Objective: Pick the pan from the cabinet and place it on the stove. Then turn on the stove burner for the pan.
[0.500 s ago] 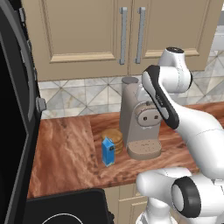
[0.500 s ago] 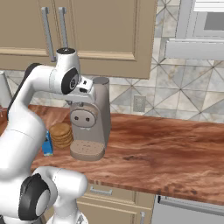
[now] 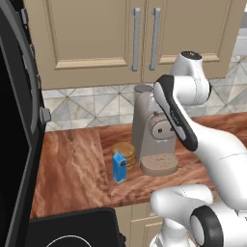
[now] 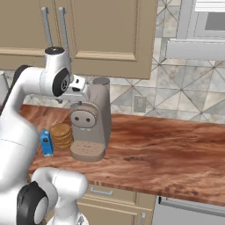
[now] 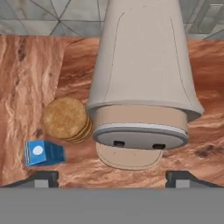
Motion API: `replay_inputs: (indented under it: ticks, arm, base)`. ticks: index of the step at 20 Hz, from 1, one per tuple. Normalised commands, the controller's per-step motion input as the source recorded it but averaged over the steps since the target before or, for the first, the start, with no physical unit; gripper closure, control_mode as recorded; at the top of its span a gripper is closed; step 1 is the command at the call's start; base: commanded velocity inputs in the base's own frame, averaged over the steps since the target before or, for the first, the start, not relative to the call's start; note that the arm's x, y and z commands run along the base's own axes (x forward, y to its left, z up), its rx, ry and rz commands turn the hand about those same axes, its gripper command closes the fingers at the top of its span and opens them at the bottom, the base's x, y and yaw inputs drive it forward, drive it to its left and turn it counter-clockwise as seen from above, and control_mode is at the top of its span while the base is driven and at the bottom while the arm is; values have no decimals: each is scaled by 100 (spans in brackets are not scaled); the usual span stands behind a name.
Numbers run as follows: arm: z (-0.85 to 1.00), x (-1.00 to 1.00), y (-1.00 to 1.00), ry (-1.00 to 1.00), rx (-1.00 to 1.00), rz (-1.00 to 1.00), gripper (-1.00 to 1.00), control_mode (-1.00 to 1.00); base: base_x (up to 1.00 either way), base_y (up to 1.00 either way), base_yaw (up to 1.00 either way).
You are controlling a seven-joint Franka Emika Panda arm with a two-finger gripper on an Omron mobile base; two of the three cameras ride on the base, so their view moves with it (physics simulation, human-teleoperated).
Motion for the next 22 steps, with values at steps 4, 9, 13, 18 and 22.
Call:
replay_inputs:
  ticks: [4,9,13,18,22]
  arm:
    - [33,-14,35,-25,0,0,-100,-100]
    - [48,-1,10,-24,0,2,-100,-100]
    - [51,0,0,-25,0,3,-100,-100]
    - [52,0,1,-26,0,4,-100,-100]
    - [48,1,2,-27,0,1,-100,-100]
  base:
    - [0,0,0]
    - [0,0,0]
    - [0,0,0]
    - [0,0,0]
    - [0,0,0]
